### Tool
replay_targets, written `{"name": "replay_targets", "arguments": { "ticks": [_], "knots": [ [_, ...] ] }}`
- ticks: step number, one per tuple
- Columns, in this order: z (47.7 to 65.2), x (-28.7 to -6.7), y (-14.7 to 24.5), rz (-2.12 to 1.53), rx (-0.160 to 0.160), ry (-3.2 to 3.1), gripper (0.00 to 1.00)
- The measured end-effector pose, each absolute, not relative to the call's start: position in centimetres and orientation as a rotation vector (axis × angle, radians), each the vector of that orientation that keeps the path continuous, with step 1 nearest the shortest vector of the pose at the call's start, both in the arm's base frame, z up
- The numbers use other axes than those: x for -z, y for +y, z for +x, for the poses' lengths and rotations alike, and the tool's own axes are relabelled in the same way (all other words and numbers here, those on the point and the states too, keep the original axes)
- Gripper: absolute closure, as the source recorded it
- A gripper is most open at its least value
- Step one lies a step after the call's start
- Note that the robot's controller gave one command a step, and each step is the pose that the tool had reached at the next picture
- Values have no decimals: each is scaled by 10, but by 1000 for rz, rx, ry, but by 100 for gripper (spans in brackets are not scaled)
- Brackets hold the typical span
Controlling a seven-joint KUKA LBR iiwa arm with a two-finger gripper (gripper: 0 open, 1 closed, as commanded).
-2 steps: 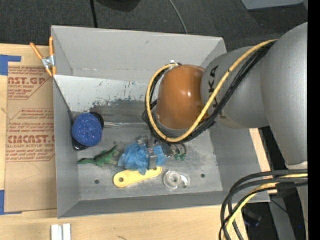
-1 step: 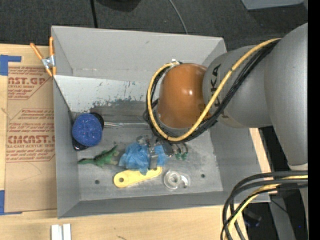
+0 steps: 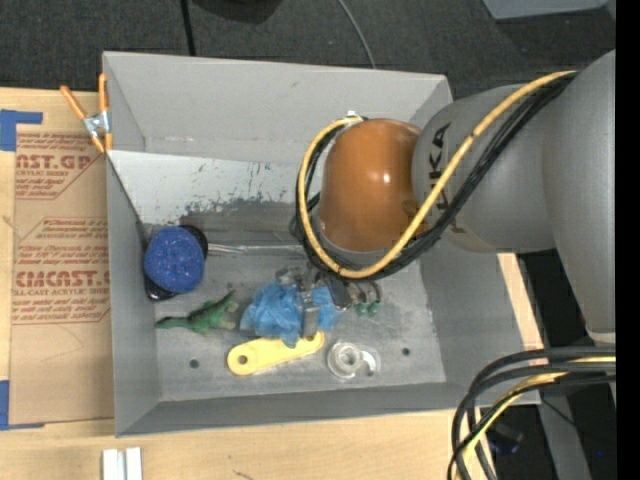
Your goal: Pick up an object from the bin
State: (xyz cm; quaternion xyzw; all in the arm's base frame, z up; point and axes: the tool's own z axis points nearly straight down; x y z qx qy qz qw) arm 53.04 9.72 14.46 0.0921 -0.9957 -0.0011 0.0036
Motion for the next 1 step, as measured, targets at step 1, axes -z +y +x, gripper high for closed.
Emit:
{"name": "replay_targets", "arguments": {
  "ticks": [1],
  "knots": [
    [531, -164, 97, 289, 4, -3122, 100]
  ]
}}
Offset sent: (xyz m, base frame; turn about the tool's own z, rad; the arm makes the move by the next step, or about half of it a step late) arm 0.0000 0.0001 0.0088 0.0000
